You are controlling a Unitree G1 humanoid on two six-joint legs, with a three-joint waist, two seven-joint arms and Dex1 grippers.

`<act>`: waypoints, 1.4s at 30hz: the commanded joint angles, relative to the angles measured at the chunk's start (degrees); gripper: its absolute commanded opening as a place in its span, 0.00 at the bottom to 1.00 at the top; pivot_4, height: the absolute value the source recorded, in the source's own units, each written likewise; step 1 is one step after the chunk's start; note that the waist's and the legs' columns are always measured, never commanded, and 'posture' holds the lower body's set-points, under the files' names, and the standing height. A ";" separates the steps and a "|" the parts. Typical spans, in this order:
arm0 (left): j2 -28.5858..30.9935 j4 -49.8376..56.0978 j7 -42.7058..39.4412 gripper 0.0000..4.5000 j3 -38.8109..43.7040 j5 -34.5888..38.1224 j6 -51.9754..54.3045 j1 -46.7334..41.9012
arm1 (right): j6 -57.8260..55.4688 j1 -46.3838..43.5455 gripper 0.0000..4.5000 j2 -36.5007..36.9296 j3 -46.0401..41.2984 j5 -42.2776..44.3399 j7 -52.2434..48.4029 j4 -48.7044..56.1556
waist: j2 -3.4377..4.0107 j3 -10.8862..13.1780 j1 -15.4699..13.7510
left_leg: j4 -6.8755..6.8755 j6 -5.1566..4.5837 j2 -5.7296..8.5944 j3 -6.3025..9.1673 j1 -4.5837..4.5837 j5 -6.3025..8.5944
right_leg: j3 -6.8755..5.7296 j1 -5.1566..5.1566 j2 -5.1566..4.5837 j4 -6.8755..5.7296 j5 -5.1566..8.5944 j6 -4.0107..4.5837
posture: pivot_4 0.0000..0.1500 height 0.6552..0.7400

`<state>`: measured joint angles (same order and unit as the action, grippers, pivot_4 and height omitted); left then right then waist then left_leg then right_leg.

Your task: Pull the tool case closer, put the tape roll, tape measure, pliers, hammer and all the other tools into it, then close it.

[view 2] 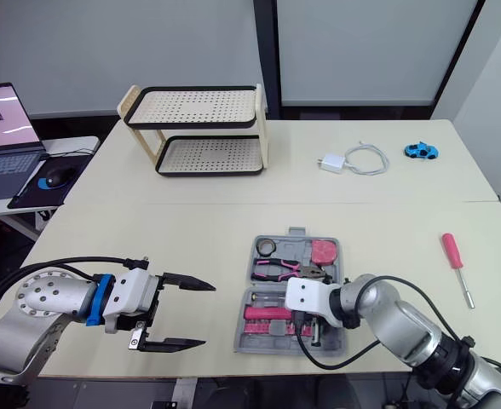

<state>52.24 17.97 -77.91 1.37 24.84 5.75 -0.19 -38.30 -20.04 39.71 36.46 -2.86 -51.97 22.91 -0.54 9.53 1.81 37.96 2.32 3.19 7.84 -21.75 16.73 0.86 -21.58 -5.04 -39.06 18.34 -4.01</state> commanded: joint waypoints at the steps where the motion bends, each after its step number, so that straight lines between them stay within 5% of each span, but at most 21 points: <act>1: -0.26 1.50 0.42 1.00 -0.10 0.24 -0.37 0.24 | 0.42 1.45 0.01 0.79 0.43 -1.50 -0.11 -1.88 | -0.04 -0.03 -0.01 | 0.00 0.00 0.00 0.01 0.02 0.00 | 0.00 0.03 0.00 0.00 0.00 0.00 | 1.00 0.90; 21: -0.95 -0.06 6.55 1.00 4.17 2.49 4.68 2.87 | 7.58 5.17 0.01 2.70 -22.19 8.09 0.15 12.15 | -0.08 -0.03 -0.09 | 0.00 -0.01 0.00 0.04 0.05 0.01 | -0.01 0.10 0.00 0.03 0.00 0.00 | 1.00 0.90; 42: -6.73 -10.84 14.70 1.00 11.84 0.51 2.10 8.21 | 12.78 46.12 0.01 -0.58 -67.97 17.51 3.56 16.11 | -0.11 -0.05 -0.41 | -0.01 -0.03 0.00 -0.04 0.12 0.02 | 0.02 0.22 -0.02 0.04 0.00 0.00 | 1.00 0.90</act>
<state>45.67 8.12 -63.63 11.36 25.83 9.47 8.04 -27.88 24.19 40.06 -26.62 14.61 -48.50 39.60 -0.65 9.47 1.40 37.94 2.29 3.18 7.82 -21.63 16.74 0.86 -21.33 -5.06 -39.02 18.34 -4.01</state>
